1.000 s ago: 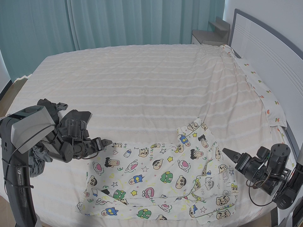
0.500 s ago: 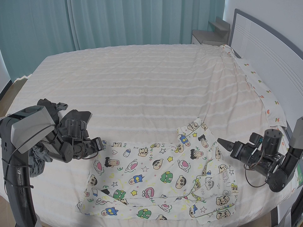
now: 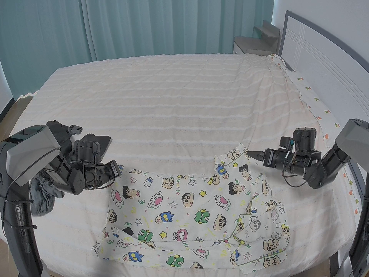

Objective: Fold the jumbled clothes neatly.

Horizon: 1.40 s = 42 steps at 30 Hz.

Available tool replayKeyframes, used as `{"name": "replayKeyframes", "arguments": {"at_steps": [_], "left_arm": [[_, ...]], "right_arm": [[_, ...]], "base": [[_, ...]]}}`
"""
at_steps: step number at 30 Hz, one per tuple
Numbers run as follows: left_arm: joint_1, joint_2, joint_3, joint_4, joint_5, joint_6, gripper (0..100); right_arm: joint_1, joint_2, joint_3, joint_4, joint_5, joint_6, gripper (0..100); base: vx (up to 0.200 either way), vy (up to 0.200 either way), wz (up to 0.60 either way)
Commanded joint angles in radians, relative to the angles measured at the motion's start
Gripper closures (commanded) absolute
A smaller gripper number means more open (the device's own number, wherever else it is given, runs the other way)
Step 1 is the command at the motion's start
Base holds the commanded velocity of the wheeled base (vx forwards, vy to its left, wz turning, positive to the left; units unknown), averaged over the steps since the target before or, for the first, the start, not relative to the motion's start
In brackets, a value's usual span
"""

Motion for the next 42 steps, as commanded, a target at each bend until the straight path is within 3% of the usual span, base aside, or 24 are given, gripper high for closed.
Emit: {"name": "replayKeyframes", "arguments": {"at_steps": [1, 10, 24, 35, 36, 42], "left_arm": [[0.009, -0.021, 0.006, 0.002, 0.025, -0.011, 100], [0.001, -0.019, 0.006, 0.01, 0.025, -0.013, 100], [0.001, -0.021, 0.012, 0.008, 0.025, -0.042, 100], [-0.011, -0.019, 0.012, 0.008, 0.025, -0.043, 100], [-0.011, -0.021, 0.012, 0.008, 0.025, -0.043, 100], [-0.014, -0.021, 0.012, 0.008, 0.025, -0.043, 100]], "right_arm": [[-0.01, 0.182, -0.222, 0.157, 0.038, -0.063, 0], [-0.022, 0.248, -0.34, 0.265, 0.044, -0.132, 0], [-0.041, 0.311, -0.447, 0.355, 0.049, -0.162, 0], [-0.033, 0.3, -0.432, 0.355, 0.125, -0.158, 0], [-0.033, 0.295, -0.429, 0.357, 0.144, -0.156, 100], [-0.033, 0.309, -0.427, 0.352, 0.154, -0.15, 100]], "base": [[0.0, 0.0, 0.0], [0.0, 0.0, 0.0], [0.0, 0.0, 0.0], [0.0, 0.0, 0.0], [0.0, 0.0, 0.0], [0.0, 0.0, 0.0]]}}
